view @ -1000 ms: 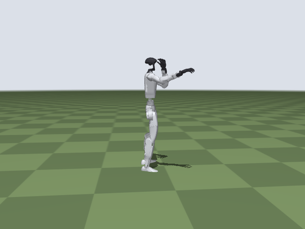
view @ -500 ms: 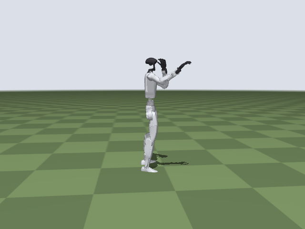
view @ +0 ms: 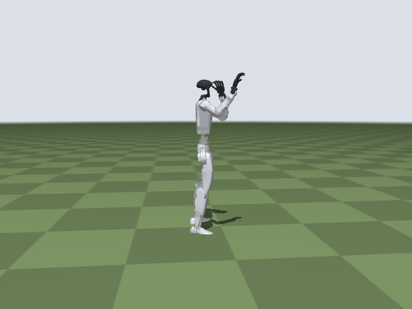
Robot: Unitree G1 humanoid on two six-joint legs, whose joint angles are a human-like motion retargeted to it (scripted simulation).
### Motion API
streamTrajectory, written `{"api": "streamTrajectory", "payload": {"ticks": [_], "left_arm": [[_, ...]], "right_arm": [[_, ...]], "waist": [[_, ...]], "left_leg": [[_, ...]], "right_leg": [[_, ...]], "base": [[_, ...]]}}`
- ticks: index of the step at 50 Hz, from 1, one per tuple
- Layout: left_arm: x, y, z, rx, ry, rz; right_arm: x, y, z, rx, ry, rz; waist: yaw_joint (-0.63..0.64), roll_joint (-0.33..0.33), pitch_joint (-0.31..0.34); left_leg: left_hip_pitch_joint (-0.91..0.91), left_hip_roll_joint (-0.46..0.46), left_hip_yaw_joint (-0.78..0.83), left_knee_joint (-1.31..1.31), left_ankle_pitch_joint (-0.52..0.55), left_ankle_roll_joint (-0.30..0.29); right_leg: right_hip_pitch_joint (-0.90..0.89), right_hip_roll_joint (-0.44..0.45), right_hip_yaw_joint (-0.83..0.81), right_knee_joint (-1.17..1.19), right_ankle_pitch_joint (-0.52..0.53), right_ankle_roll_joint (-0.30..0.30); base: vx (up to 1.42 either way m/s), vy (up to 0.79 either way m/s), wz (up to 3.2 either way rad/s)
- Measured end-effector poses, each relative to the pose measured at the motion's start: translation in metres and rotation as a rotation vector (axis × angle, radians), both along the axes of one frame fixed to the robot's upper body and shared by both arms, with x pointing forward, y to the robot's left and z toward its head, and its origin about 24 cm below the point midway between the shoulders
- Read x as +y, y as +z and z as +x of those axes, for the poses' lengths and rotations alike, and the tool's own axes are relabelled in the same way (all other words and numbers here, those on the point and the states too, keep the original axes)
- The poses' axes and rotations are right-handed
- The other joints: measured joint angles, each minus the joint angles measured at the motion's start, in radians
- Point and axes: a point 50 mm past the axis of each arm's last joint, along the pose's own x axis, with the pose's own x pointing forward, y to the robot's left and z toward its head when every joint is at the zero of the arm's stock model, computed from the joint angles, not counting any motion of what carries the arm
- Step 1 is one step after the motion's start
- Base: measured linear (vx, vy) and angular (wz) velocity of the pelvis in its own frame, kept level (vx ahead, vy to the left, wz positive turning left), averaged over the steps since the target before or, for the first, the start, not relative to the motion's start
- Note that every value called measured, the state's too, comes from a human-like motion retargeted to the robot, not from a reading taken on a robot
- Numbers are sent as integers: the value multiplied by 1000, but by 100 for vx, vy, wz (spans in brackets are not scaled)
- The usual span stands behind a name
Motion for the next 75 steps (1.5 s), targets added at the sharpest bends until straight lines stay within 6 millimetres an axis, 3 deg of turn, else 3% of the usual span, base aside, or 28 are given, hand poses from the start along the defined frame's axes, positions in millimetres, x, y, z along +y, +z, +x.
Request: {"api": "streamTrajectory", "payload": {"ticks": [2, 5, 9, 10, 12, 15, 18, 20, 25, 30, 34, 39, 42, 45, 47, 50, 53, 55, 56, 57, 58, 59, 60, 61, 65, 68, 72, 75], "left_arm": [[1, -1, 2, 1, 4, -5], [-3, -2, 4, 25, 5, 11], [-11, -5, 8, 65, 28, 122], [-13, -6, 10, 74, 45, 165], [-13, -6, 11, 84, 56, 188], [-8, -3, 10, 92, 43, 126], [2, 1, 9, 83, 30, 16], [4, 0, 10, 88, 25, -6], [-2, -3, 16, 131, 19, 33], [-4, -5, 20, 180, -2, 90], [0, -4, 19, 165, 3, 54], [6, 1, 12, 109, 15, 6], [8, 3, 9, 83, 20, -16], [10, 4, 10, 73, 40, -31], [9, 4, 12, 74, 62, -24], [5, 1, 18, 97, 94, 15], [2, 0, 23, 128, 103, 47], [3, 1, 24, 149, 82, 33], [5, 4, 22, 168, 40, 5], [9, 6, 20, 188, -20, -30], [13, 9, 17, 213, -116, -78], [16, 10, 15, 216, -160, -93], [17, 10, 13, 206, -178, -92], [17, 10, 12, 198, -184, -85], [19, 9, 10, 190, -198, -81], [20, 10, 13, 221, -207, -105], [18, 10, 21, 320, -229, -125], [16, 9, 25, 374, -240, -123]], "right_arm": [[-4, -8, 2, 24, -26, -6], [-29, -31, 24, 162, -68, 125], [-66, -70, 63, 539, -86, 431], [-72, -80, 72, 663, -65, 525], [-74, -84, 75, 731, -71, 564], [-59, -64, 68, 558, -1, 512], [-29, -38, 47, 267, 70, 313], [-17, -30, 37, 191, 93, 237], [-33, -53, 56, 350, 19, 343], [-44, -92, 87, 564, 184, 628], [-29, -74, 77, 419, 226, 523], [16, -20, 24, 96, 331, 237], [27, -1, -6, -53, 350, 150], [15, 2, -14, -98, 277, 178], [-6, -8, -3, -35, 169, 248], [-45, -39, 24, 188, -9, 368], [-66, -70, 44, 363, -82, 479], [-62, -77, 48, 322, 5, 543], [-42, -72, 46, 191, 256, 608], [-11, -65, 38, 20, 678, 697], [24, -54, 7, -328, 1420, 847], [36, -50, -15, -500, 1807, 883], [45, -47, -30, -546, 2038, 817], [51, -44, -39, -518, 2141, 747], [60, -37, -52, -474, 2293, 623], [45, -39, -34, -569, 2184, 788], [18, -48, 3, -726, 1999, 1157], [14, -51, 13, -761, 2009, 1273]], "waist": [[-1, -2, -7], [1, -9, -10], [6, -15, -10], [8, -14, -9], [8, -14, -8], [5, -10, -3], [-3, -5, -4], [-6, -5, -9], [-7, -13, -13], [-2, -7, -14], [1, -6, -10], [5, -6, -7], [3, -13, -13], [0, -20, -16], [1, -25, -14], [7, -29, -15], [15, -27, -15], [17, -23, -15], [17, -18, -12], [15, -13, -9], [11, -8, -5], [10, -5, -5], [9, -3, -6], [8, -2, -9], [3, 1, -20], [1, 2, -20], [2, 6, -16], [6, 8, -12]], "left_leg": [[1, 1, 2, 0, -1, -1], [4, -1, 2, 0, -4, 1], [11, -4, 7, 3, -8, 9], [13, -3, 10, 5, -9, 12], [14, -3, 14, 6, -10, 13], [16, -4, 17, 6, -11, 13], [17, -4, 20, 3, -12, 9], [18, -3, 23, 1, -12, 8], [21, -2, 29, -3, -14, 13], [23, 2, 36, 1, -18, 16], [21, 3, 37, 3, -18, 17], [17, 5, 34, 1, -16, 16], [15, 3, 29, -1, -17, 16], [15, 0, 22, -2, -17, 17], [16, -1, 19, -3, -18, 17], [18, 1, 20, -1, -19, 16], [21, 2, 24, 1, -22, 18], [23, 3, 27, 3, -23, 20], [24, 4, 27, 4, -24, 20], [24, 5, 28, 6, -25, 20], [24, 8, 26, 9, -27, 18], [24, 9, 26, 11, -28, 18], [24, 9, 27, 11, -28, 19], [25, 8, 27, 11, -28, 20], [26, 7, 28, 9, -29, 20], [26, 7, 27, 9, -28, 17], [27, 7, 27, 13, -28, 13], [26, 7, 28, 17, -28, 14]], "right_leg": [[0, 1, 1, -1, 0, 0], [1, -2, 2, 4, -3, 0], [5, -5, 9, 7, -4, -4], [6, -5, 12, 7, -4, -6], [7, -4, 16, 5, -3, -7], [7, -4, 19, 5, -4, -6], [6, -4, 21, 4, -5, -1], [5, -2, 23, 2, -4, 0], [1, 0, 28, 7, -4, -4], [-1, 4, 34, 10, -1, -5], [-4, 5, 34, 10, 0, 0], [-5, 8, 29, 5, -1, 0], [-3, 5, 24, 3, -2, 0], [-1, 1, 18, 4, -4, 0], [0, -1, 15, 8, -6, -1], [1, 0, 15, 11, -6, -3], [2, 2, 18, 13, -6, -4], [3, 2, 20, 13, -6, -3], [4, 3, 20, 12, -6, -3], [6, 4, 19, 10, -7, -3], [10, 6, 17, 7, -7, -4], [12, 7, 17, 5, -7, -4], [12, 7, 17, 4, -8, -4], [12, 7, 17, 3, -8, -4], [13, 7, 18, 2, -8, -7], [13, 6, 18, 4, -9, -11], [15, 4, 18, 5, -9, -18], [17, 3, 18, 4, -8, -20]], "base": [[0, 0, 0], [0, 0, 0], [0, 0, 0], [0, 0, 0], [0, 0, 0], [0, 0, 0], [0, 0, 0], [0, 0, 0], [0, 0, 0], [0, 0, 0], [0, 0, 0], [0, 0, 0], [0, 0, 0], [0, 0, 0], [0, 0, 0], [0, 0, 0], [0, 0, 0], [0, 0, 0], [0, 0, 0], [0, 0, 0], [0, 0, 0], [0, 0, 0], [0, 0, 0], [0, 0, 0], [0, 0, 0], [0, 0, 0], [0, 0, 0], [0, 0, 0]]}}
